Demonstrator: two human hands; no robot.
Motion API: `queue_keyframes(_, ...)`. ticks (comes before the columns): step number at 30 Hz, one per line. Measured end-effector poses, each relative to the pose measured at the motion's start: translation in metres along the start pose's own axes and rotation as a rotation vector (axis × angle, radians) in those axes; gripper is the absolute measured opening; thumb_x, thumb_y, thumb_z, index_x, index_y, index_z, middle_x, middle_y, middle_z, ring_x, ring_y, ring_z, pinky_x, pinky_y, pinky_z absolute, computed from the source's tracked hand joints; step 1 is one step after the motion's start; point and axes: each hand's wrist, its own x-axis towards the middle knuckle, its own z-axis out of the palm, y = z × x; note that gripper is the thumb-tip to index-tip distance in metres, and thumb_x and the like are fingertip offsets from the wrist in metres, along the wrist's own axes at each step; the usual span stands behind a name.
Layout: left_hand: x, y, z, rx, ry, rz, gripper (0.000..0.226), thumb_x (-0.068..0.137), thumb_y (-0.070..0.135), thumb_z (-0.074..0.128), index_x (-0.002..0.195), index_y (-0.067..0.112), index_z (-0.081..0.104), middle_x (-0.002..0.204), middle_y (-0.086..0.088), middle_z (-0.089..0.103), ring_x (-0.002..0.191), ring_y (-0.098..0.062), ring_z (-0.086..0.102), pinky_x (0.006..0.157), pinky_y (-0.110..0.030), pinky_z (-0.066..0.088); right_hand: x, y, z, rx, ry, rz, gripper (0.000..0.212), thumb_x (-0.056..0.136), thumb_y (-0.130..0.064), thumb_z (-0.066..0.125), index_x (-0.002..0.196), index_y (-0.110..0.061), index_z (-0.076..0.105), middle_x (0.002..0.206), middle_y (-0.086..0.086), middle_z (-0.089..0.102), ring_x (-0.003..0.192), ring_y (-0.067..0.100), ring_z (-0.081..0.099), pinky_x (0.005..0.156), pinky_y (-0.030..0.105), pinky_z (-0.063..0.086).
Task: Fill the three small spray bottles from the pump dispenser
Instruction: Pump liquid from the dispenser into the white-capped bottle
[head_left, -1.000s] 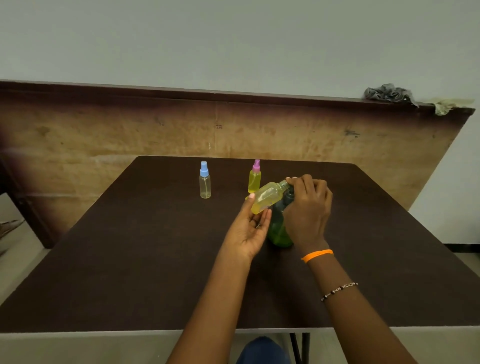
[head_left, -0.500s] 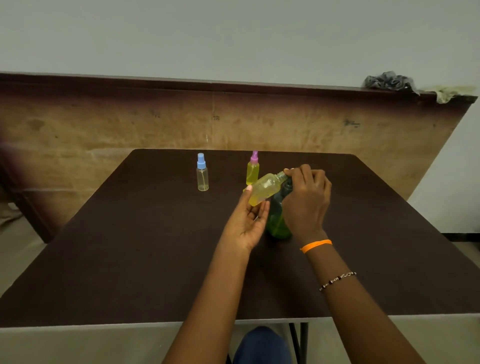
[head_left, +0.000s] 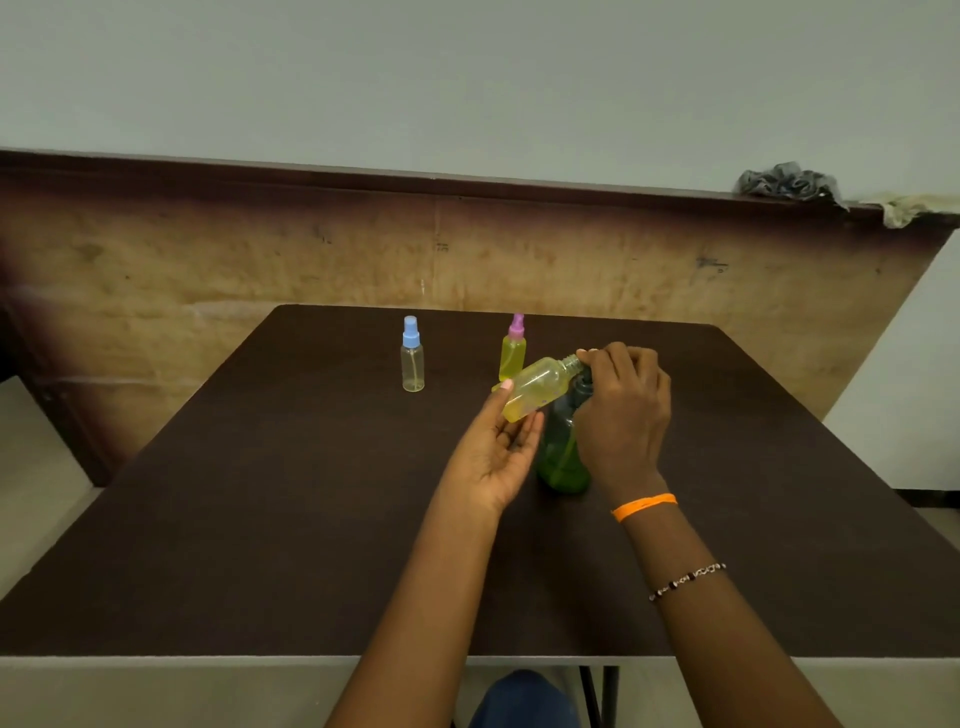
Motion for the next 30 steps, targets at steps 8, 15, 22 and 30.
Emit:
queue_keyframes(8, -0.001, -0.003, 0.005, -0.011, 0.000, -0.006, 0.045, 0.085, 0.016, 0.065, 0.125, 0.000, 0.052, 0.099, -0.014, 0.060, 0.089, -0.020, 0.061, 0.072, -0.028, 0.056, 0.008, -0.004, -0.009, 0.071, -0.022, 0.055, 0.040, 0.073, -0.008, 0.032, 0.088, -0.004, 0.068, 0.084, 0.008, 0.063, 0.084, 0.033, 0.052, 0.065, 0.037, 0.040)
queue_keyframes(15, -0.002, -0.002, 0.002, -0.019, 0.005, -0.006, 0.045, 0.084, 0.015, 0.065, 0.124, -0.001, 0.053, 0.096, -0.014, 0.062, 0.088, -0.021, 0.062, 0.062, -0.028, 0.057, 0.009, -0.002, -0.009, -0.088, -0.089, -0.009, 0.019, 0.066, 0.001, 0.052, 0.080, -0.004, 0.064, 0.082, 0.009, 0.062, 0.086, 0.034, 0.053, 0.072, 0.041, 0.044)
queue_keyframes(22, -0.003, -0.003, 0.005, -0.002, -0.005, -0.001, 0.029, 0.085, 0.015, 0.064, 0.109, 0.000, 0.057, 0.097, -0.014, 0.060, 0.088, -0.020, 0.061, 0.077, -0.029, 0.054, 0.023, -0.002, -0.020, -0.011, -0.193, 0.035, 0.022, 0.069, 0.007, 0.060, 0.087, -0.001, 0.069, 0.088, 0.012, 0.064, 0.091, 0.035, 0.050, 0.069, 0.041, 0.040)
queue_keyframes(30, -0.001, -0.003, -0.001, 0.007, -0.005, -0.001, 0.029, 0.085, 0.015, 0.065, 0.109, 0.001, 0.058, 0.097, -0.014, 0.063, 0.088, -0.019, 0.063, 0.068, -0.026, 0.057, 0.020, -0.003, -0.021, -0.016, -0.220, 0.016, 0.017, 0.066, 0.008, 0.064, 0.079, -0.002, 0.067, 0.083, 0.012, 0.064, 0.086, 0.036, 0.059, 0.060, 0.035, 0.043)
